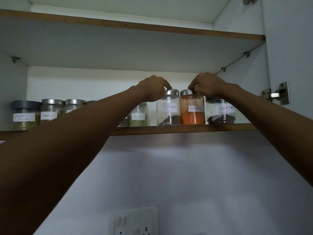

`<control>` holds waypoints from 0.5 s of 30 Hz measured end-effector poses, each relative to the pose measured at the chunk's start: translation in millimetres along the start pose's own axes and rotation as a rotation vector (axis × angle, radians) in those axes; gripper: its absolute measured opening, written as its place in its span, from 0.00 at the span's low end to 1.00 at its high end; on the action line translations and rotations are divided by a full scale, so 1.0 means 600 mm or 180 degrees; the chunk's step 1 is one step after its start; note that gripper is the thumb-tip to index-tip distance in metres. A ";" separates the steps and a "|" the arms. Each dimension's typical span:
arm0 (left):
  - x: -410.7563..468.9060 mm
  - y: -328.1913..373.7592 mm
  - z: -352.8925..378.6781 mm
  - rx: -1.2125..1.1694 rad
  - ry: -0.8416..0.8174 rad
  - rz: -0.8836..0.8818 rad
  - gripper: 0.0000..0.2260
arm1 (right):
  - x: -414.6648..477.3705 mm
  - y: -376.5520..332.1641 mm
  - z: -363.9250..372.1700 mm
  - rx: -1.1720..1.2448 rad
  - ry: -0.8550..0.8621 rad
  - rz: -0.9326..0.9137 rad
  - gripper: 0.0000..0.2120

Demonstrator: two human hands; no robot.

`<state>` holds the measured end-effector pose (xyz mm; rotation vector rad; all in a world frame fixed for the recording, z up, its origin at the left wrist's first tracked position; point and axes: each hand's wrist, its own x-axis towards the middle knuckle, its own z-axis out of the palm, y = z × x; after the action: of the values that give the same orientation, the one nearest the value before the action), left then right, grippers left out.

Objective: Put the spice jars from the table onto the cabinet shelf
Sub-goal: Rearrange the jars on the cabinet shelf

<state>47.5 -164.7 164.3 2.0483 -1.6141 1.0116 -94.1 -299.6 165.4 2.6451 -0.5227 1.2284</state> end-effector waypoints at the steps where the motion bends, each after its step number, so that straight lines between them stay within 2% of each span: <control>1: 0.005 -0.002 0.005 -0.0012 -0.0027 -0.0044 0.19 | 0.005 -0.002 0.005 -0.0020 -0.0054 0.0055 0.15; 8: 0.031 -0.018 0.034 -0.0095 -0.0203 -0.0291 0.18 | 0.035 -0.008 0.038 -0.0107 -0.0256 0.0211 0.13; 15: 0.063 -0.023 0.062 0.0434 -0.0532 -0.0509 0.16 | 0.068 -0.007 0.079 -0.0094 -0.0362 0.0188 0.16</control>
<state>76.3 -210.8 167.7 2.3669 -1.4646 0.9392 -34.7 -320.1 166.3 2.7047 -0.6361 1.0814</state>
